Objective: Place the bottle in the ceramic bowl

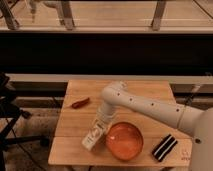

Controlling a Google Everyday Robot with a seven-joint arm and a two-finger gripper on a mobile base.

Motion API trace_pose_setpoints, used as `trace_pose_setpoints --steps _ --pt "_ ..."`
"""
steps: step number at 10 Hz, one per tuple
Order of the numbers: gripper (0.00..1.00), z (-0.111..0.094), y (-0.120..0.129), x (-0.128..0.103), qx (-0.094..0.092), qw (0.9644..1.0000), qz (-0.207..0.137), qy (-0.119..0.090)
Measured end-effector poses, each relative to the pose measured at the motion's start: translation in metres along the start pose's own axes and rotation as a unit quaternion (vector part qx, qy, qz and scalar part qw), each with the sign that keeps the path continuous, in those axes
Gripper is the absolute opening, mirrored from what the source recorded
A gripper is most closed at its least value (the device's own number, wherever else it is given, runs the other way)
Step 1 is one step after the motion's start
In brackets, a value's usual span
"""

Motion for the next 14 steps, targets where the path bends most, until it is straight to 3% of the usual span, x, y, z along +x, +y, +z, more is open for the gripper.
trace_pose_setpoints --steps 3,7,14 --pt "0.00 -0.006 0.005 0.004 0.013 0.9999 0.003 -0.002" --pt "0.00 -0.026 0.045 0.022 0.031 0.9995 0.010 -0.002" --pt "0.00 -0.048 0.081 0.027 0.047 0.9987 0.017 0.009"
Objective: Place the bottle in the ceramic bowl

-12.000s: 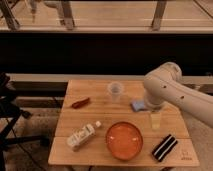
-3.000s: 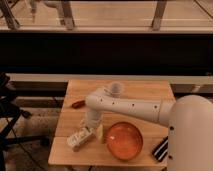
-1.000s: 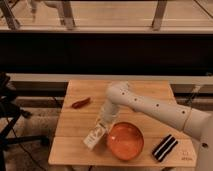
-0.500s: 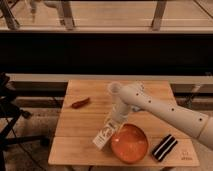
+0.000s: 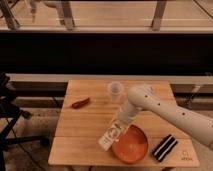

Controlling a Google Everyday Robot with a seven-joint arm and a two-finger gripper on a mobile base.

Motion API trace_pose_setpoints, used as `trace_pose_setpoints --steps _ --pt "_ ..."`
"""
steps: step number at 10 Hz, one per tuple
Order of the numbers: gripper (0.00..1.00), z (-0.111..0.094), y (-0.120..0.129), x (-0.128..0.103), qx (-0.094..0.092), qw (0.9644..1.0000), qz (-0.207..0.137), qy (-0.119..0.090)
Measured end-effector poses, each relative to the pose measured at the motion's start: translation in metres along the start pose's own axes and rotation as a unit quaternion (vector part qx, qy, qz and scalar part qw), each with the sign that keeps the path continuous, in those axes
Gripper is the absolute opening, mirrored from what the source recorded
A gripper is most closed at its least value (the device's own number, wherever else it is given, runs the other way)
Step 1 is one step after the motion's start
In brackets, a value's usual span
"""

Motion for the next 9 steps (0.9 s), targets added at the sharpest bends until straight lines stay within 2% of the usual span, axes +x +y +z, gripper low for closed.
trace_pose_setpoints --steps 9 --pt "0.00 -0.020 0.038 0.012 0.020 0.9997 0.016 0.001"
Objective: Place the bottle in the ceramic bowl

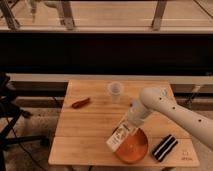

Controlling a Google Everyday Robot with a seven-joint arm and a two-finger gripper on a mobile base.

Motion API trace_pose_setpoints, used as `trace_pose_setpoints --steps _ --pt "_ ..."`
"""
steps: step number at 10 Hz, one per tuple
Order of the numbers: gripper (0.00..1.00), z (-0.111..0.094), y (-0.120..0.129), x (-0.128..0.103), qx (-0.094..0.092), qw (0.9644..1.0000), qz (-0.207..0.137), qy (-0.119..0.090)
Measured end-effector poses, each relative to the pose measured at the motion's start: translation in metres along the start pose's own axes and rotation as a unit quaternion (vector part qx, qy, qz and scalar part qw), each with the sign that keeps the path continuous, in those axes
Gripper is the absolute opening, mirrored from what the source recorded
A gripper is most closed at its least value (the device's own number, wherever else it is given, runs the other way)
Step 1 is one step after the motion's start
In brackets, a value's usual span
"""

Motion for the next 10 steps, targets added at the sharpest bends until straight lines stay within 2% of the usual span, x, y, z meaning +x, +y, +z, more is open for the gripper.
trace_pose_setpoints --steps 8,10 --pt "0.00 0.000 0.016 0.011 0.005 0.9999 0.010 0.005" --pt "0.07 -0.001 0.018 0.013 0.004 0.9999 0.009 0.009"
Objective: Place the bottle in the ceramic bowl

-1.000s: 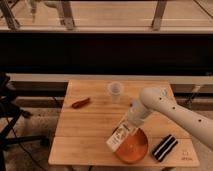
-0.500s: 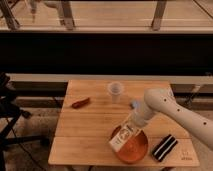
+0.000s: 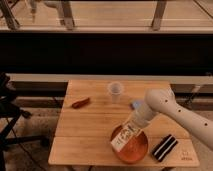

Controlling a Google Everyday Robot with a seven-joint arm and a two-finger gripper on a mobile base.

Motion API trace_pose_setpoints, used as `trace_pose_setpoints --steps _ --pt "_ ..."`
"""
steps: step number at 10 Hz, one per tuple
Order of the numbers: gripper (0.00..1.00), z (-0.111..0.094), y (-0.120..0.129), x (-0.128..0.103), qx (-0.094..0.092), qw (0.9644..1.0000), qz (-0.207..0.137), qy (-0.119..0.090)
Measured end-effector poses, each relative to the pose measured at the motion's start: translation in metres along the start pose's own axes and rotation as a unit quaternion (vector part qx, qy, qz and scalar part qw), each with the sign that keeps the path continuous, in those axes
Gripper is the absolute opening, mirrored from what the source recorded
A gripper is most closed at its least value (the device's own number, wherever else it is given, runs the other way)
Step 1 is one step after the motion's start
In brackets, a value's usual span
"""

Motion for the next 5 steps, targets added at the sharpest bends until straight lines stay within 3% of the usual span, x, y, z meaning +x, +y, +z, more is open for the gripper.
trace_pose_setpoints --steps 2,5 --pt "0.17 0.0002 0.0021 0.0018 0.000 1.0000 0.001 0.001" --pt "0.48 -0.0010 0.0030 0.0036 0.000 1.0000 -0.001 0.004"
